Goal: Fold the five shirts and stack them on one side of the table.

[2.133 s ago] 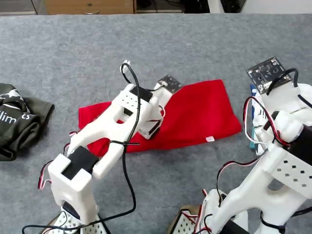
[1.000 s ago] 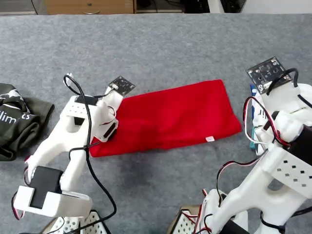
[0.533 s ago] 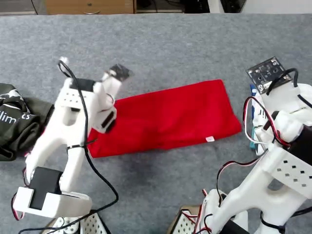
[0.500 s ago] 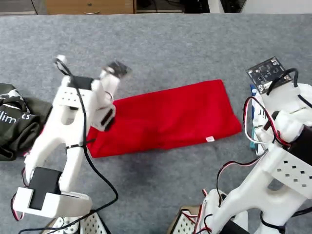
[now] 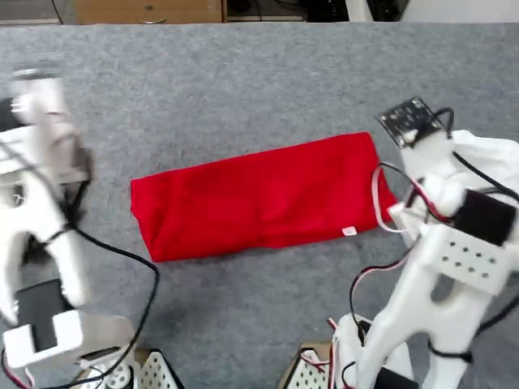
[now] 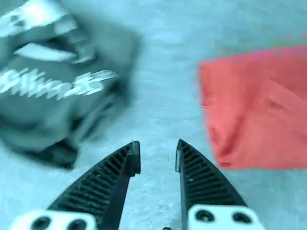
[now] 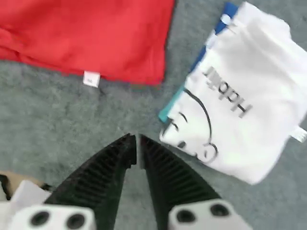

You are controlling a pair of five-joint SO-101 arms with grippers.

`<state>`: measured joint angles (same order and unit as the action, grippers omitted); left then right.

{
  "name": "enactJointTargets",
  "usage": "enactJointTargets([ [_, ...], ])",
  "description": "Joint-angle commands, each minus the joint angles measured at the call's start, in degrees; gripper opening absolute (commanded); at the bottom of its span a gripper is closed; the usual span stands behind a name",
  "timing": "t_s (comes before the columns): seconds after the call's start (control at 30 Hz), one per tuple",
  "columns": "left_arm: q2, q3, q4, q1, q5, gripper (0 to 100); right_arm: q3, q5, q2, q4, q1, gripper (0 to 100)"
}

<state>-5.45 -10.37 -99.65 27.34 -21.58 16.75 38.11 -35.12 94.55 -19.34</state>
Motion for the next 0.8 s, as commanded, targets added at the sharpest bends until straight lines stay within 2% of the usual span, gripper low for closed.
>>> enactJointTargets([
  [0.0, -3.38, -2.64, -0.79, 11.96, 0.18, 13, -0.22, -8.09, 4.70, -3.16, 5.32, 15.2],
  [0.13, -4.00, -1.05, -0.79, 19.43, -3.25, 13, -3.74, -15.91, 14.29, -7.12, 8.48, 20.2],
  [0.3, -3.91, 0.44, -0.70, 24.09, -3.78, 13, -11.56, -16.53, 28.26, -10.73, 10.95, 20.3],
  [0.6, -3.56, 0.44, -0.70, 25.58, -3.34, 13, -28.35, -16.53, 55.25, -11.60, 9.71, 20.3],
  [0.77, -3.82, 0.44, -0.70, 25.58, -3.34, 13, -36.18, -17.58, 65.45, -11.52, 9.71, 20.4],
])
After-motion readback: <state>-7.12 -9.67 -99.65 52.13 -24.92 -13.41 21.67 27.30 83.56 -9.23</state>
